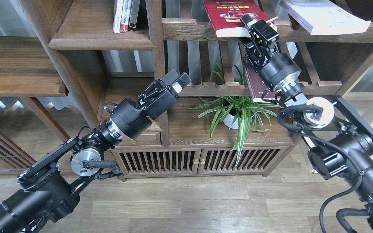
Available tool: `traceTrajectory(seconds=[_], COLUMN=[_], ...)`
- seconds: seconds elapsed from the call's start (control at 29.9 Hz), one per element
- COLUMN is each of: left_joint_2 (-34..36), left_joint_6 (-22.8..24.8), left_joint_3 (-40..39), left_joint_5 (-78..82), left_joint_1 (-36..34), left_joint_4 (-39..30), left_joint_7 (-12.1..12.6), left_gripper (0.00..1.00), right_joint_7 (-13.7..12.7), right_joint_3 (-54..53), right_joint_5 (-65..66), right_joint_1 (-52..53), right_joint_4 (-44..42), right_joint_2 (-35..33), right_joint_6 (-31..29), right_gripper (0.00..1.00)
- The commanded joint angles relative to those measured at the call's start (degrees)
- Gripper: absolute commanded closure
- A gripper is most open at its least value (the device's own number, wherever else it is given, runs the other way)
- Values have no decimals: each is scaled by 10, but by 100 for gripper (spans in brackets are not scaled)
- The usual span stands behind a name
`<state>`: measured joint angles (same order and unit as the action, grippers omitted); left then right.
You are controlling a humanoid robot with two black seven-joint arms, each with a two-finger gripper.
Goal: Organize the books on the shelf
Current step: 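Raise the right gripper up to the red book on the upper shelf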
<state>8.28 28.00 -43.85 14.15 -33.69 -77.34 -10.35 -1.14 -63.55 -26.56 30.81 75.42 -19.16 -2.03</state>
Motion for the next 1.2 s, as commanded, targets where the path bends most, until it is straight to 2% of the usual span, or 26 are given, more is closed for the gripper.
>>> traceTrajectory(seconds=[0.0, 0.3, 0.64, 0.77, 0.84, 1.04, 1.17], left_joint_2=[1, 1, 1, 2, 2, 2, 2], left_joint_6=[0, 0, 0, 0, 0, 0, 0], left_joint_3=[1, 1, 3, 3, 5, 7, 7], left_joint_5=[0, 0, 0, 0, 0, 0, 0], left_joint_1=[0, 0, 0, 1, 2, 2, 2], left_joint_4=[0, -1, 0, 0, 0, 0, 0], left_joint_7=[1, 1, 1, 1, 1, 1, 1], left_gripper=[0, 0, 0, 0, 0, 0, 0], right_joint_7=[0, 1, 1, 3, 5, 9, 9], right_joint_3=[-5, -13, -18, -18, -18, -18, -18], right_joint_5=[-1, -4, -5, -5, -5, -5, -5], right_joint_1=[2, 15, 17, 18, 15, 14, 14], right_joint_4=[0, -2, -2, -2, -2, -2, -2], right_joint_2=[2, 1, 7, 7, 7, 8, 8], right_joint_6=[30, 77, 82, 81, 78, 72, 70], right_gripper=[36, 35, 41, 45, 52, 62, 65])
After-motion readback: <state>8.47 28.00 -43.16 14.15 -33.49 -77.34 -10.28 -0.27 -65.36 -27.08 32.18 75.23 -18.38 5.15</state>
